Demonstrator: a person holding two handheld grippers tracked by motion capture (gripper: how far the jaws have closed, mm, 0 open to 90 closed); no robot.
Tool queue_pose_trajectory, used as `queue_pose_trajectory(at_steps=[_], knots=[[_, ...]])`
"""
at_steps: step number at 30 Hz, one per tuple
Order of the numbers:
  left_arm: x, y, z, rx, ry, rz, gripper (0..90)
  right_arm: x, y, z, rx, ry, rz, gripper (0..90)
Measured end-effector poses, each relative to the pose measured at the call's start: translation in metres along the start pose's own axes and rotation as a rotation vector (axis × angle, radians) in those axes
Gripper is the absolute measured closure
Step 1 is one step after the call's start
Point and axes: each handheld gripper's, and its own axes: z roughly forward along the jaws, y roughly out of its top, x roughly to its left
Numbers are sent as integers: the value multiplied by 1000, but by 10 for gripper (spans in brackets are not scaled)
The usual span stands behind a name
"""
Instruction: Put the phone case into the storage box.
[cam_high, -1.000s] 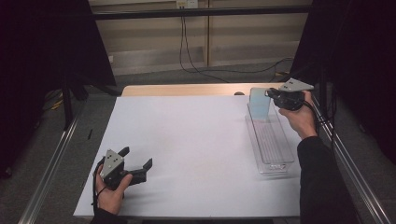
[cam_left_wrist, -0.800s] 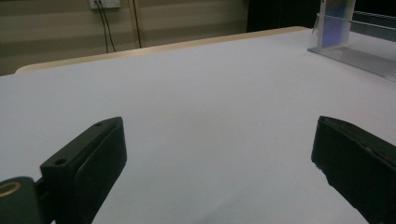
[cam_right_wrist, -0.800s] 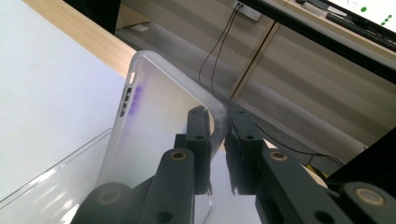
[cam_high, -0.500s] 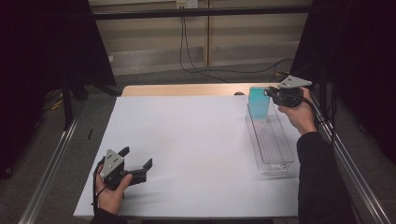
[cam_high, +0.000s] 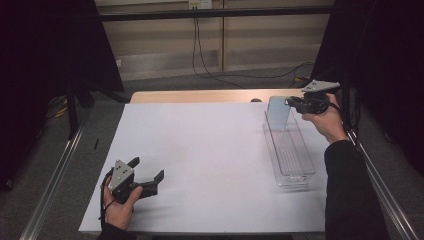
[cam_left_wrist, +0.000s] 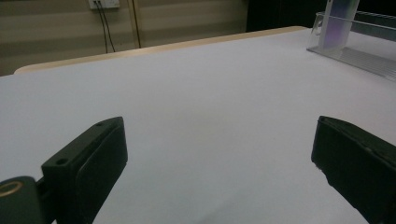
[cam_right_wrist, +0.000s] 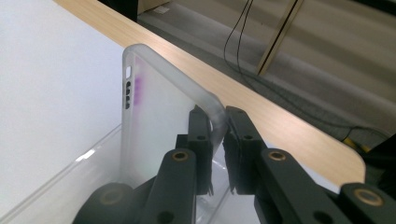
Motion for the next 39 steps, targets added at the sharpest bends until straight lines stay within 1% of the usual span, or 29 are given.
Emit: queue_pose_trajectory(at_steps=[1,3,6,7,9,11,12,17,18,19,20,24,25,27,28,33,35,36,39], knots=[[0,0,0,0,0,0,35,0,0,0,8,6,10,813],[0,0,0,0,0,-1,36,0,1,-1,19,8,11,813],[1,0,0,3,0,2,36,0,1,-2,31,14,43,827],[1,0,0,3,0,2,37,0,1,-3,33,17,27,830],[1,0,0,3,0,2,36,2,3,-2,28,7,-15,831],[1,0,0,2,0,2,36,3,3,-2,16,3,-39,832],[1,0,0,2,0,4,36,3,3,-1,5,3,-63,833],[1,0,0,3,2,2,36,2,0,-1,-27,-42,-89,835],[1,-1,0,3,2,1,36,1,-1,0,-33,-42,-96,835],[1,-1,0,3,2,0,36,1,-2,0,-40,-42,-88,835],[1,-1,0,3,2,2,36,1,-3,0,-43,-45,-69,835],[1,0,0,3,0,4,36,1,-6,1,-50,-72,-11,835],[0,-1,0,1,-3,-4,36,2,-7,2,-55,-79,-5,835],[0,-1,0,3,-1,0,36,3,-9,3,-68,-85,9,835],[1,-1,0,4,1,5,36,3,-10,3,-71,-89,25,836],[1,-1,0,2,0,6,36,6,-11,5,-77,-128,68,836],[1,-1,0,2,2,3,35,7,-10,6,-75,-136,48,835],[1,-1,0,3,2,6,36,7,-10,7,-76,-138,56,835],[1,-1,0,3,3,6,36,5,-11,7,-81,-124,46,834]])
